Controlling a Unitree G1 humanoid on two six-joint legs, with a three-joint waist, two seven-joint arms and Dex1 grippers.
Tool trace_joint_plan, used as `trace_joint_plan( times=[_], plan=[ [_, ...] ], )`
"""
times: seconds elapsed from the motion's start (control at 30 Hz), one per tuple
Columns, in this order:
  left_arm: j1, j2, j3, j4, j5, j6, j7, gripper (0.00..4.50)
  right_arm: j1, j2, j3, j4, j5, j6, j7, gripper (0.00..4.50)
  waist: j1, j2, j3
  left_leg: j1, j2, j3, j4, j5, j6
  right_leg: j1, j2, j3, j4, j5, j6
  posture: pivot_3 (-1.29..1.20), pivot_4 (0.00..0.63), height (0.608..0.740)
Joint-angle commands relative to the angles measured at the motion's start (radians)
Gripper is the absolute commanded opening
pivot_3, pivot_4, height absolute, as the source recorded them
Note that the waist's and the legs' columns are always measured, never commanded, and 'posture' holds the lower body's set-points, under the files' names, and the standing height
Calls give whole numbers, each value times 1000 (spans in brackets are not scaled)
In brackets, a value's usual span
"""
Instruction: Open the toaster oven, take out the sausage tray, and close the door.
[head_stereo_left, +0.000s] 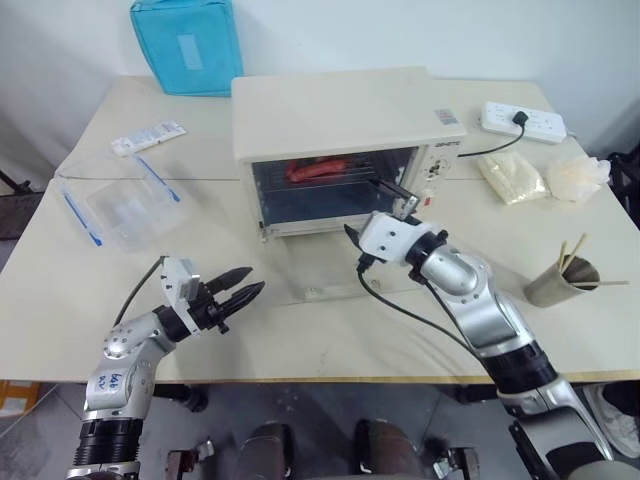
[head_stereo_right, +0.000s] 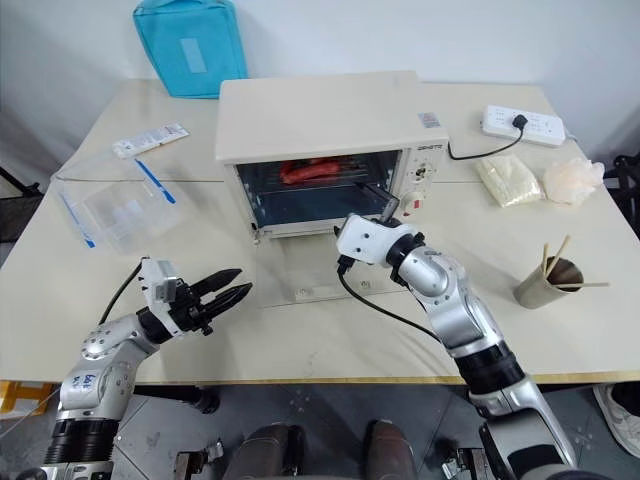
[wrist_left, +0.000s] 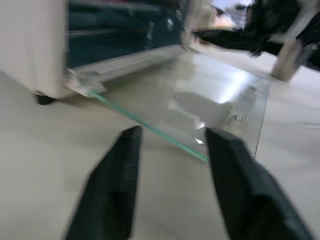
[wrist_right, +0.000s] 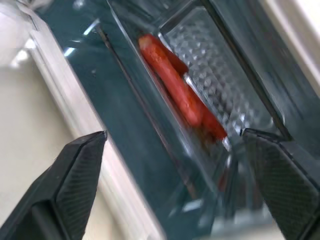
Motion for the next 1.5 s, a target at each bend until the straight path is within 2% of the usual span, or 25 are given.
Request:
trace_joint_plan(
  times=[0.03, 0.17, 0.33, 0.37, 0.47, 0.67, 0.8, 0.93, 1.1, 1.2, 1.33, 1.43, 1.5],
  plan=[
    [39, 12, 66, -91, -61, 23, 35, 3333, -95, 31, 42, 152, -90, -35, -70, 4500, -5, 0, 0, 0, 0, -1, 0, 0, 0, 0, 0, 0, 0, 0, 0, 0, 150, 740],
    [82, 2, 115, -145, -95, 32, 79, 4481, -225, 90, 90, 370, -190, -2, -185, 4500, -16, 0, 0, 0, 0, 0, 0, 0, 0, 0, 0, 0, 0, 0, 0, 0, 150, 740],
    [88, 1, 120, -209, -109, 44, 120, 4481, -359, 161, 142, 603, -267, -32, -323, 4500, -20, 0, 0, 0, 0, 0, 0, 0, -1, 0, 0, 0, 0, 0, 0, 0, 150, 740],
    [90, 2, 116, -216, -108, 45, 123, 4497, -377, 173, 143, 634, -271, -37, -350, 4316, -22, 0, 0, 0, 0, 0, 0, 0, -1, 0, 0, 0, 0, 0, 0, 0, 150, 740],
    [88, 4, 104, -231, -105, 54, 136, 4500, -413, 196, 154, 696, -272, -57, -375, 3555, -23, 0, 0, 0, 0, -1, -1, 0, -1, 0, 0, 0, 0, 0, 0, 0, 150, 740],
    [45, -3, 75, -234, -96, 71, 162, 4500, -422, 215, 157, 701, -278, -79, -402, 1480, -23, 1, 0, -1, 0, -1, -1, 0, -1, 0, 0, 0, 0, 0, 0, 0, 150, 740],
    [-34, -8, 19, -198, -78, 72, 151, 4500, -419, 208, 155, 685, -285, -80, -406, 158, -23, 0, 0, -1, 0, -1, -1, 0, -1, 0, 0, 0, 0, 0, 0, 0, 150, 740],
    [-134, -14, -21, -140, -61, 68, 150, 4500, -425, 200, 149, 664, -297, -78, -408, 65, -25, 0, 0, -1, 0, -1, -1, 0, -2, 0, 1, 0, 0, 0, 0, 0, 150, 740],
    [-180, -19, -30, -107, -56, 61, 146, 4500, -426, 196, 141, 643, -295, -84, -407, 65, -31, 0, 0, -1, 0, -1, -2, 0, -2, -1, 1, -1, 0, 0, 0, 0, 150, 740],
    [-324, -43, -43, 21, -18, 11, 152, 4500, -434, 181, 154, 608, -305, -116, -391, 65, -21, -1, 1, -3, -1, -2, -1, 1, -2, -1, 1, -2, -1, 0, 0, 0, 150, 740],
    [-417, -78, -51, 118, 14, -39, 153, 4500, -407, 168, 152, 510, -292, -113, -320, 65, -21, -1, 1, -8, -1, -3, 1, 1, -2, -5, 1, -2, -1, 0, 0, 0, 150, 740],
    [-444, -87, -56, 156, 26, -53, 138, 4500, -362, 154, 153, 428, -291, -98, -258, 65, -32, -1, 1, -17, -2, -1, 1, 1, -2, -17, 1, -2, 4, 0, 0, 0, 150, 740],
    [-455, -86, -58, 174, 34, -61, 129, 4500, -324, 138, 149, 372, -288, -91, -223, 65, -39, -1, 1, -17, -3, -1, 0, 1, -2, -17, 1, -5, 5, 0, 0, 0, 150, 740]
  ],
)
